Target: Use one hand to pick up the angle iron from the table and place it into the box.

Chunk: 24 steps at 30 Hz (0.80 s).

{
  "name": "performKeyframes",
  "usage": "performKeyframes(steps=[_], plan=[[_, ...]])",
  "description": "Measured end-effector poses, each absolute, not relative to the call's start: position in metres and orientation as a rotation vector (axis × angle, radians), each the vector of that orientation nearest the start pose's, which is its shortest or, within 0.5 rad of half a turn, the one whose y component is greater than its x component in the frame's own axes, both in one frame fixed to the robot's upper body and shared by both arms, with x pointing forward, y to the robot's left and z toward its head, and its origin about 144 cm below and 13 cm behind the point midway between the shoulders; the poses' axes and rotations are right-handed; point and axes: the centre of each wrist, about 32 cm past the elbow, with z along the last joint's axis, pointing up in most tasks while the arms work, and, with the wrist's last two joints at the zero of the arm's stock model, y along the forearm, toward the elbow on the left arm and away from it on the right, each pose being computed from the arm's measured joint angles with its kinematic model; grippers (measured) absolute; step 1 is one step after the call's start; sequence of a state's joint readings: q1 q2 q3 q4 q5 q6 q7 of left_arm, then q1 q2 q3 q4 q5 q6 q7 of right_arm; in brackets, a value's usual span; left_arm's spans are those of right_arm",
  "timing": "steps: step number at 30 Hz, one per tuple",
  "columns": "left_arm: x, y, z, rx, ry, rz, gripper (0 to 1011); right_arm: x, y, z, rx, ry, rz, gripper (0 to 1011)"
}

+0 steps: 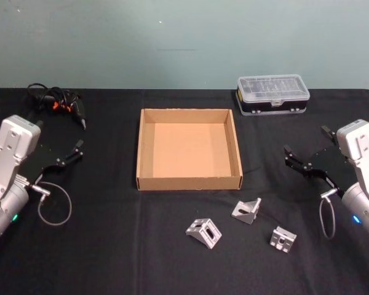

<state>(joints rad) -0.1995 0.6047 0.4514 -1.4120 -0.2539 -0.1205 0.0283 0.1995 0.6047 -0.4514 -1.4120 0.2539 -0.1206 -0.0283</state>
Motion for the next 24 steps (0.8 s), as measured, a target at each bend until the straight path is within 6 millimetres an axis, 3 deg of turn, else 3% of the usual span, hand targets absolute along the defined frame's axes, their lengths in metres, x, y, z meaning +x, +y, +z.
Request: performKeyframes(steps=[24], plan=[[0.4886,0.3096,1.1398,0.304,-0.285,1.248,1011,0.4886,-0.3096,1.1398,-0.304,-0.285,-1.248,1004]])
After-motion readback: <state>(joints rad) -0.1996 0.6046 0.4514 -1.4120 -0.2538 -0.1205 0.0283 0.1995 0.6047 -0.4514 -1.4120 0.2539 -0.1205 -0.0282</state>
